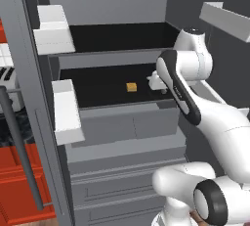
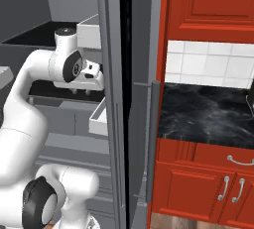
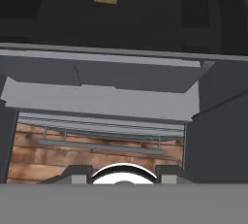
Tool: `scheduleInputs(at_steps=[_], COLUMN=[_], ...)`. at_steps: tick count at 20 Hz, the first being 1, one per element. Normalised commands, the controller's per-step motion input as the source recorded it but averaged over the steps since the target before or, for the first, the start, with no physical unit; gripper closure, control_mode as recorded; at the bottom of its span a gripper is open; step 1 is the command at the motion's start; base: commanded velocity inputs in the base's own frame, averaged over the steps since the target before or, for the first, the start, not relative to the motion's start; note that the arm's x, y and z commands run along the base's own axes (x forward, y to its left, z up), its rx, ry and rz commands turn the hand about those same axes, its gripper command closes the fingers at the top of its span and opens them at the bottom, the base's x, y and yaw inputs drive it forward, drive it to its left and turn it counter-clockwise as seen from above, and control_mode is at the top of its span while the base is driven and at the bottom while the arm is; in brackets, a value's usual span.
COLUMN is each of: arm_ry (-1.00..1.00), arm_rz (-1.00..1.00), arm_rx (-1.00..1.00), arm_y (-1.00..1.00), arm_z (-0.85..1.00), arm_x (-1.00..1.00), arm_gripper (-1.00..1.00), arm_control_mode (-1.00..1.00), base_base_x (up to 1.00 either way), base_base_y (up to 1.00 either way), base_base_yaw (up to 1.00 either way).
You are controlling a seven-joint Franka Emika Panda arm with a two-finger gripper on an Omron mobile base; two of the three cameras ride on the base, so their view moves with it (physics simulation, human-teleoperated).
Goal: Place the mustard and condiment bottle from the counter to the top shelf of the fridge. If the existing items in the fridge are on the top shelf, move them to other shelves.
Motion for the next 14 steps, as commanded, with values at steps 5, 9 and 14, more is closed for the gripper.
scheduleInputs(at_steps=[5,9,14], arm_ry=[-0.01,0.0,0.0], arm_rz=[0.0,0.0,0.0], arm_rx=[0.0,0.0,0.0], arm_y=[-0.03,-0.12,0.01], arm_z=[0.0,0.0,0.0], arm_x=[-0.46,-0.81,-0.73], arm_gripper=[-1.0,-1.0,-1.0], arm_control_mode=[-1.0,-1.0,-1.0], base_base_x=[0.0,0.0,0.0], base_base_y=[0.0,0.0,0.0], base_base_yaw=[0.0,0.0,0.0])
